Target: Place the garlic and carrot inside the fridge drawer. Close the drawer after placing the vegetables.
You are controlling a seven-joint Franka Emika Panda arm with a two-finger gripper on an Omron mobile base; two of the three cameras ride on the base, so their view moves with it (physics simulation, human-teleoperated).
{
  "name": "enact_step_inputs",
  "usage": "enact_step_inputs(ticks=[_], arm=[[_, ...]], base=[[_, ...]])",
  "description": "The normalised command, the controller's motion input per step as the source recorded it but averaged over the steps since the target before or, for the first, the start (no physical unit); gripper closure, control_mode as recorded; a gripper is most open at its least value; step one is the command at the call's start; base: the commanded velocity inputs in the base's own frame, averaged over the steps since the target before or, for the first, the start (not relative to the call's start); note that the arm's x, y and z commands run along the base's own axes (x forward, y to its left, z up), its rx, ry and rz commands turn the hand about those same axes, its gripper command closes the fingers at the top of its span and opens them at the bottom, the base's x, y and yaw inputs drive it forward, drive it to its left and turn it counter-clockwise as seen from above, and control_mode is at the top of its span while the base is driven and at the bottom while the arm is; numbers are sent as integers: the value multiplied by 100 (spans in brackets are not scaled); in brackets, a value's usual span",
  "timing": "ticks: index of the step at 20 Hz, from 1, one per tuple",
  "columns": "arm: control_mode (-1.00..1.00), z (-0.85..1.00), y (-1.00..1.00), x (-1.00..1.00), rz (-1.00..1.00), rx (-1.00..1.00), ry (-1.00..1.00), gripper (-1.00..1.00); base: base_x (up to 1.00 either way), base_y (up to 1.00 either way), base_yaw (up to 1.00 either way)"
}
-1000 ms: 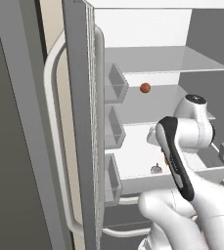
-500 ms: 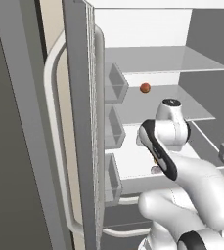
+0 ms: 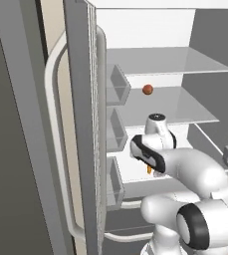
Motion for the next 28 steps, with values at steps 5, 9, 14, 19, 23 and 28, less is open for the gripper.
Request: enact_step_inputs(ticks=[5,9,14,19,23,28], arm=[[-100,-32,0,30,3,0,4,100],[-100,-37,0,33,1,0,1,100],[-100,-52,0,24,2,0,1,100],[-100,-47,0,23,0,-1,3,100],[-100,-49,0,21,0,-3,5,100],[-100,-37,1,10,0,0,3,100]], base=[[0,0,0],[0,0,0],[0,0,0],[0,0,0],[0,0,0],[0,0,0]])
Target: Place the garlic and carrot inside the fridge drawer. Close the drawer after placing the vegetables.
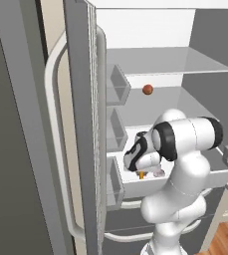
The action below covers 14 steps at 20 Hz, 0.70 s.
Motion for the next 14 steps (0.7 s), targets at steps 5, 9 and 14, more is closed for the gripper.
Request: enact_step_inputs(ticks=[5,9,14], arm=[[-100,-36,2,9,0,0,4,100],[-100,-26,3,-2,0,0,3,-100],[-100,-10,0,-24,0,0,0,-100]], base=[[0,0,0],[0,0,0],[0,0,0]])
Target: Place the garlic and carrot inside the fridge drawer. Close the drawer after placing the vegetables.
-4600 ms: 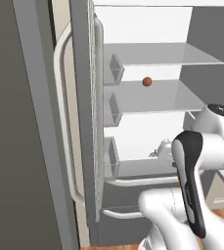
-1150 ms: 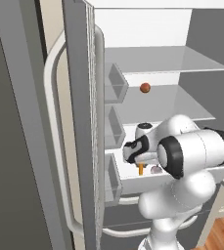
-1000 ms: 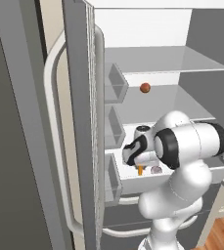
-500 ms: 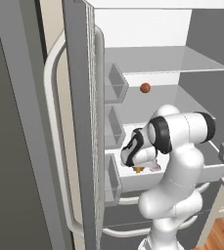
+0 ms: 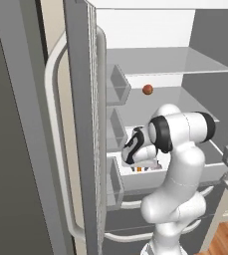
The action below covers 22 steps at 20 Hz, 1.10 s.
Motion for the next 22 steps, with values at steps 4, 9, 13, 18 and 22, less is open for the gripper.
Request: enact_step_inputs(ticks=[4,9,13,18,22], arm=[[-100,-28,0,-59,2,0,0,-100],[-100,-27,0,-85,3,0,0,-100],[-100,28,11,-67,2,0,-11,-100],[-100,97,2,-30,3,0,-21,-100],[-100,99,-6,-74,0,1,-17,-100]], base=[[0,0,0],[0,0,0],[0,0,0],[0,0,0],[0,0,0]])
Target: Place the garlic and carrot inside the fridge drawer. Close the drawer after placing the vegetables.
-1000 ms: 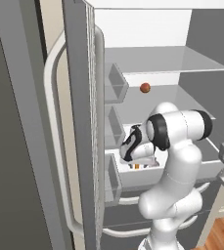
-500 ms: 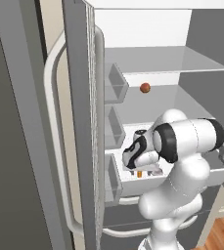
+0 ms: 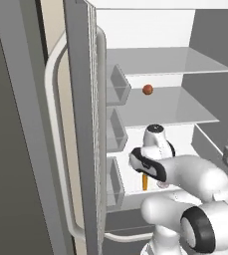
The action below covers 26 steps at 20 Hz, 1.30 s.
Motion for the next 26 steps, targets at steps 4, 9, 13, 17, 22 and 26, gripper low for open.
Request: enact_step_inputs(ticks=[4,9,13,17,22,26], arm=[[-100,88,-35,-100,0,14,-13,-100],[-100,60,-60,-100,-13,28,-7,-100],[-100,0,-62,-100,-26,28,-1,-100],[-100,2,-27,-92,-30,21,6,-100],[-100,-23,-5,-78,-23,10,4,-100],[-100,-44,0,-31,-15,1,0,-100]], base=[[0,0,0],[0,0,0],[0,0,0],[0,0,0],[0,0,0],[0,0,0]])
